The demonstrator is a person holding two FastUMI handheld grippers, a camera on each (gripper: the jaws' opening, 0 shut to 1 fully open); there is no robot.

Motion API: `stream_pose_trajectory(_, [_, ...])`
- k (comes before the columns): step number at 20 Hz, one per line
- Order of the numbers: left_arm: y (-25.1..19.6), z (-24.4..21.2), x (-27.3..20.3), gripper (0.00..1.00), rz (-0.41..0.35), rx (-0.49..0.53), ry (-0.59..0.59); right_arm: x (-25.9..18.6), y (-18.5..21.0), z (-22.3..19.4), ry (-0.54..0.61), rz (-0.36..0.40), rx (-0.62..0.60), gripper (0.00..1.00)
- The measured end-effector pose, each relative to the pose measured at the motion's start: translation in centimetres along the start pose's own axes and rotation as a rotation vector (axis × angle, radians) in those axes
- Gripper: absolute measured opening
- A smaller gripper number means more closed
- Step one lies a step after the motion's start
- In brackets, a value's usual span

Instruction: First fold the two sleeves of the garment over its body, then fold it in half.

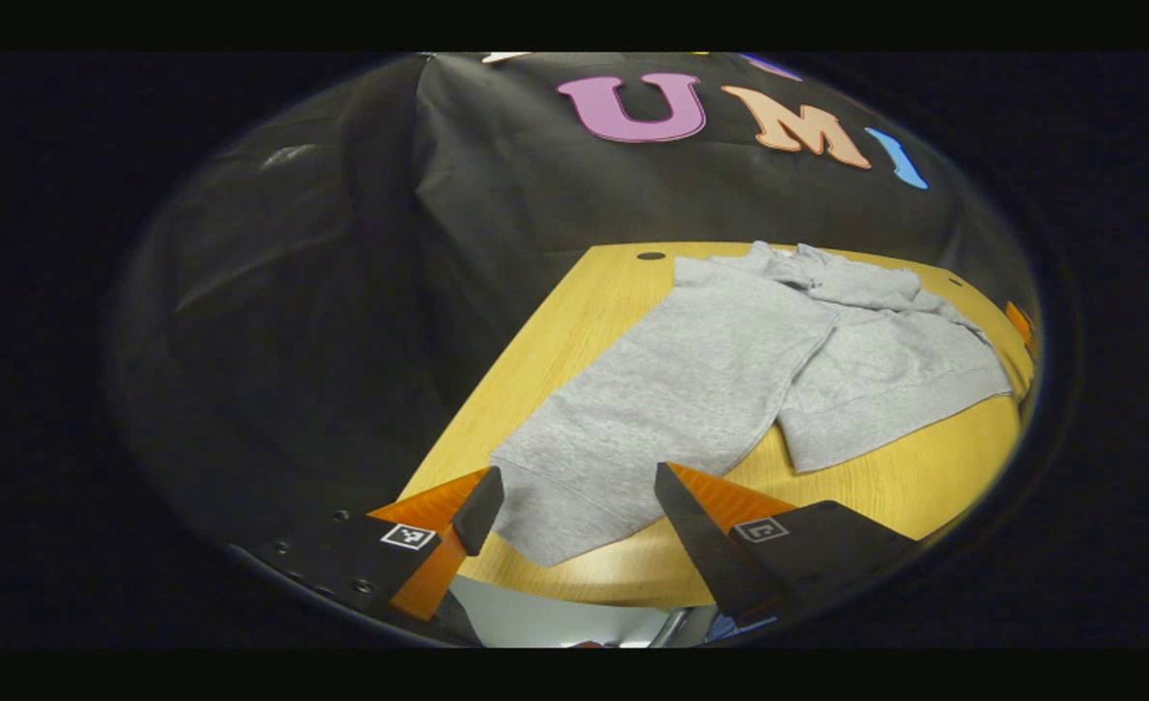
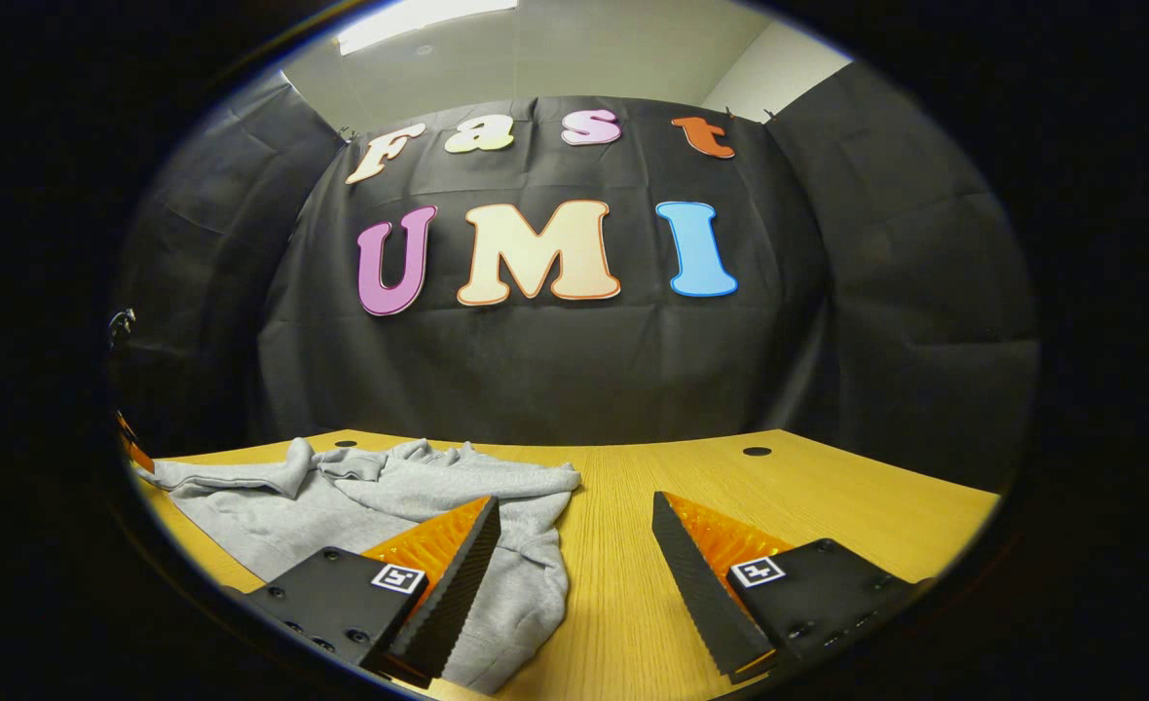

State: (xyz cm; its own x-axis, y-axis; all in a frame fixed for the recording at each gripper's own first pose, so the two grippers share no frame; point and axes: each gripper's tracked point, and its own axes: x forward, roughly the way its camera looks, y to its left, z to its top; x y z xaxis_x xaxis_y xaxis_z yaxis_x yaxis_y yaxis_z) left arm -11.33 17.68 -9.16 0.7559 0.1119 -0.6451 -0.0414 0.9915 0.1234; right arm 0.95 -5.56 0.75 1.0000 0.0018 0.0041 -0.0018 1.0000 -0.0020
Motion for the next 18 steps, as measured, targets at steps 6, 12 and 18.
stream_pose_trajectory(6, [0.6, -1.4, 0.3, 0.95, 0.007, -0.006, 0.083, -0.1, 0.0, 0.0, -0.001, 0.004, 0.000, 0.98])
stream_pose_trajectory(12, [-1.2, -1.4, 0.7, 0.77, -0.040, -0.067, 0.088, -0.1, 0.1, 0.0, 0.000, 0.007, 0.001, 0.98])
stream_pose_trajectory(18, [-2.3, -1.3, 0.7, 0.43, -0.063, -0.077, 0.087, -0.1, 0.1, 0.0, 0.001, 0.011, 0.001, 0.98])
